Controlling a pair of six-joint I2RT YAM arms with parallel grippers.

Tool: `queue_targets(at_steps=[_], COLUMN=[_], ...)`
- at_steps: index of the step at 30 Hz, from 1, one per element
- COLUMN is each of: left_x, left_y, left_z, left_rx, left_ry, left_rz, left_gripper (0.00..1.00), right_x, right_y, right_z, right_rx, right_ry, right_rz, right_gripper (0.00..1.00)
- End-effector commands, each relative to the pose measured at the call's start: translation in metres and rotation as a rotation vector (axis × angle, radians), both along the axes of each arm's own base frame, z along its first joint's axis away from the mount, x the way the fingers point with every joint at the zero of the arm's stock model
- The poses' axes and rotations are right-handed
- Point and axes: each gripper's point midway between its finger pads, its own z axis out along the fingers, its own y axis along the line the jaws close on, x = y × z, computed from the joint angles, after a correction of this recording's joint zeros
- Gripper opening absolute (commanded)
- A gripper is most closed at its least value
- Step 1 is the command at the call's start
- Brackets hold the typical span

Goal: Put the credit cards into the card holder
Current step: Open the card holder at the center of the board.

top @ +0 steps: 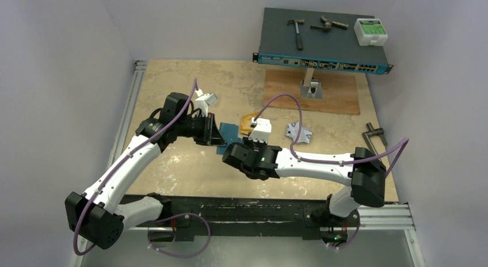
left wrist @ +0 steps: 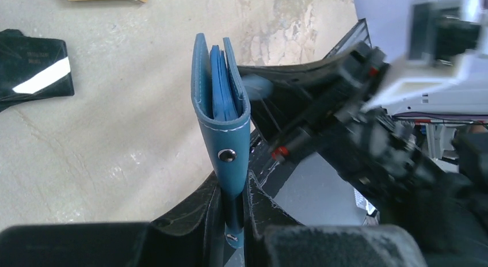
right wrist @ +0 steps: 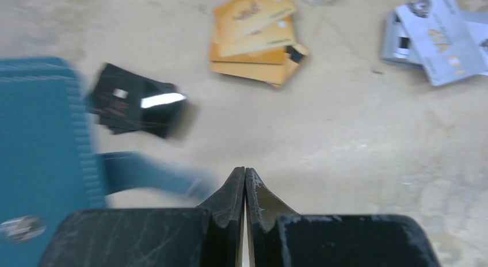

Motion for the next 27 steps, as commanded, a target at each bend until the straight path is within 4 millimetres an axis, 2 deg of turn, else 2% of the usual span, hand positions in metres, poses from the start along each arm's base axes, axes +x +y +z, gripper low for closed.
queue_targets(at_steps=[1,5,9,10,11,13,16,20,25,27], left_x=[0.002,0.003,0.002,0.002,0.002,0.003,0.004,0.006,0.007,0.006], left_y=[-0.009,-0.009,-0.011,-0.011,-0.011,-0.011,-0.011,-0.012,-0.014,-0.015], left_z=[0.035,0.031,0.028,0.028,0.029,0.029,0.028,0.022,0.015,0.018], left_rx=[-0.09,-0.084,-0.086,-0.087,-0.088,-0.086,-0.083,-0.073,-0.072,-0.079], left_ry=[-0.086,-0.084,-0.077,-0.077,-0.079,-0.079,-0.077,-0.068,-0.052,-0.052], left_rz=[-0.034,-0.038,-0.05,-0.051,-0.052,-0.051,-0.049,-0.051,-0.06,-0.065], left_gripper=[0.0,0.0,0.0,0.0,0.0,0.0,0.0,0.0,0.0,0.0], right_x=[-0.005,-0.008,-0.016,-0.016,-0.021,-0.03,-0.041,-0.049,-0.041,-0.033], right_y=[-0.037,-0.047,-0.045,-0.041,-0.041,-0.032,-0.027,-0.013,0.018,0.023], right_z=[-0.008,-0.003,0.01,0.019,0.024,0.05,0.083,0.1,0.095,0.088], right_rx=[-0.074,-0.041,0.087,0.159,0.198,0.342,0.478,0.493,0.422,0.391], right_ry=[0.014,0.014,0.019,0.012,0.017,-0.042,-0.115,-0.13,-0.094,-0.071], right_rz=[-0.042,-0.042,0.054,0.086,0.138,0.259,0.377,0.472,0.512,0.489], right_gripper=[0.0,0.0,0.0,0.06,0.17,0.4,0.56,0.61,0.62,0.62])
